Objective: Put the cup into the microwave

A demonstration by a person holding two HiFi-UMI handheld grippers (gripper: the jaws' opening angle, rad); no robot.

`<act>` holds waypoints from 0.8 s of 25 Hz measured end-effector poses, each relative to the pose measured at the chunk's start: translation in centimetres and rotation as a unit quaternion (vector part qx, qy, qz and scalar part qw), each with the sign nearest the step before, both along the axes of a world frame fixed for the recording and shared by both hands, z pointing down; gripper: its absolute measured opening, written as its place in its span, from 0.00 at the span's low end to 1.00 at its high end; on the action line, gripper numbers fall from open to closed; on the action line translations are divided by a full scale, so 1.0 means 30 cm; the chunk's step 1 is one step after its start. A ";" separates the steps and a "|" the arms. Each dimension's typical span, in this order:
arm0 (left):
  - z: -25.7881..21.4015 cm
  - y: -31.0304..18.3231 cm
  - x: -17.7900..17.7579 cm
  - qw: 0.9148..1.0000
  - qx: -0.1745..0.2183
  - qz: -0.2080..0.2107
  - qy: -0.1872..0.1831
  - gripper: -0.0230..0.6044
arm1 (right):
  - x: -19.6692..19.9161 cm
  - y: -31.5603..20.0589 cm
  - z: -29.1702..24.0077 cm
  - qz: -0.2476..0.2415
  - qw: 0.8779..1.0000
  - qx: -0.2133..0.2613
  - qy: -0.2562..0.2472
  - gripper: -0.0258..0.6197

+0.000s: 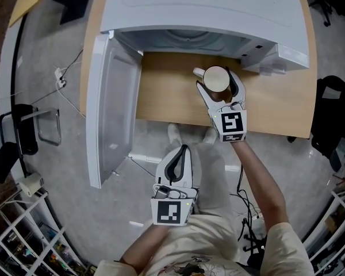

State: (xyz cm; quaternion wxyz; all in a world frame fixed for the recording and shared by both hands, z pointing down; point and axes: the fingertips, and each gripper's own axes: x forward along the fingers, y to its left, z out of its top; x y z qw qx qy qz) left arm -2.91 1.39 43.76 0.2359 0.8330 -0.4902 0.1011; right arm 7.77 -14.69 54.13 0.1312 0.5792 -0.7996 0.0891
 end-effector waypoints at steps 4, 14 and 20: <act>0.000 -0.017 -0.004 1.000 0.001 -0.002 0.002 0.04 | 0.004 -0.001 0.004 0.001 1.000 -0.006 0.003 0.66; -0.001 -0.023 -0.006 1.000 0.001 -0.004 0.005 0.04 | 0.000 0.001 -0.020 0.007 1.000 -0.012 0.005 0.66; -0.005 -0.032 -0.022 1.000 0.003 -0.006 0.005 0.04 | -0.031 -0.031 -0.139 -0.003 1.000 0.019 -0.012 0.66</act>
